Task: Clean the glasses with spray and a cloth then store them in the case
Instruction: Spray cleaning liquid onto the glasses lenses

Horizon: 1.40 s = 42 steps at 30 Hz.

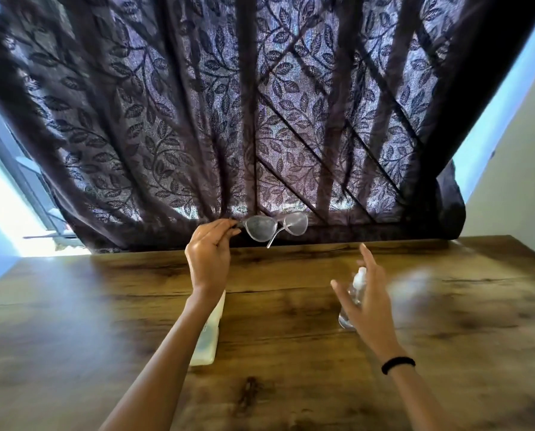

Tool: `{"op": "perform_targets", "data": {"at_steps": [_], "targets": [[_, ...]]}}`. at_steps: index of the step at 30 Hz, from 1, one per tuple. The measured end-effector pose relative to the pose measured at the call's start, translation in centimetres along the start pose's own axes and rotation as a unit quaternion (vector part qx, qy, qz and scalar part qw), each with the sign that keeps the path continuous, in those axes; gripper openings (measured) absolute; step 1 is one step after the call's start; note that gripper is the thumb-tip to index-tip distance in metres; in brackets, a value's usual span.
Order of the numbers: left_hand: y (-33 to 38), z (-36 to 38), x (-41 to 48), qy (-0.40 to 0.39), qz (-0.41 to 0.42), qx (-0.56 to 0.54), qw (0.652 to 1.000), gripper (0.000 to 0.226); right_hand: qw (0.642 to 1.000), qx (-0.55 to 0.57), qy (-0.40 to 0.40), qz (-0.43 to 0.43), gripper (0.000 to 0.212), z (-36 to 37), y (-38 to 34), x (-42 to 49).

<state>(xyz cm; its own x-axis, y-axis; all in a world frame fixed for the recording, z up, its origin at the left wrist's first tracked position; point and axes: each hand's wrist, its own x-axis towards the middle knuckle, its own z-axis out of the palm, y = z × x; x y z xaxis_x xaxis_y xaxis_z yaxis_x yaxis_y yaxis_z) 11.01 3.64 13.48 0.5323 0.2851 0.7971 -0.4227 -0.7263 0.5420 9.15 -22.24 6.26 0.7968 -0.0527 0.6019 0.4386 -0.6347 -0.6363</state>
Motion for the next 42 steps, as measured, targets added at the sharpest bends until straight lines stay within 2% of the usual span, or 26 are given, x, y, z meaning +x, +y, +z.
{"op": "perform_targets", "data": {"at_steps": [3, 9, 15, 18, 21, 26, 32, 36, 42], "targets": [[-0.2, 0.1, -0.2, 0.003, -0.010, -0.005, 1.000, 0.017, 1.000, 0.021, -0.018, 0.006, 0.079, 0.7, 0.7, -1.1], [-0.4, 0.1, -0.2, 0.019, -0.019, -0.016, 1.000, 0.019, 0.999, 0.005, -0.047, -0.017, 0.073, 1.1, 0.6, -0.9], [-0.5, 0.2, -0.2, 0.012, -0.024, -0.019, 0.999, 0.018, 0.995, 0.031, 0.006, -0.094, 0.070, 1.1, -3.1, 1.4], [-0.5, 0.1, -0.1, 0.016, -0.021, -0.022, 0.999, 0.017, 0.989, 0.063, 0.022, -0.134, 0.064, 0.5, -6.6, 3.1], [-0.5, 0.2, 0.0, 0.024, -0.020, -0.023, 0.999, 0.017, 0.979, 0.107, 0.005, -0.173, 0.053, 0.1, -10.0, 4.0], [-0.4, 0.3, -0.1, 0.031, -0.026, -0.017, 0.999, 0.015, 0.974, 0.088, -0.013, -0.209, 0.040, 0.2, -13.6, 4.5], [-0.5, -0.1, 0.1, 0.033, -0.031, -0.028, 0.999, 0.014, 0.971, 0.108, 0.072, -0.202, 0.036, -0.7, -13.6, 5.4], [-0.6, -0.4, 0.1, 0.038, -0.032, -0.034, 0.998, 0.015, 0.975, 0.078, 0.111, -0.178, 0.036, -2.2, -11.7, 6.3], [-0.3, -0.3, 0.0, 0.040, -0.034, -0.038, 0.998, 0.017, 0.990, -0.004, 0.085, -0.112, 0.032, -3.1, -8.8, 6.7]]}}
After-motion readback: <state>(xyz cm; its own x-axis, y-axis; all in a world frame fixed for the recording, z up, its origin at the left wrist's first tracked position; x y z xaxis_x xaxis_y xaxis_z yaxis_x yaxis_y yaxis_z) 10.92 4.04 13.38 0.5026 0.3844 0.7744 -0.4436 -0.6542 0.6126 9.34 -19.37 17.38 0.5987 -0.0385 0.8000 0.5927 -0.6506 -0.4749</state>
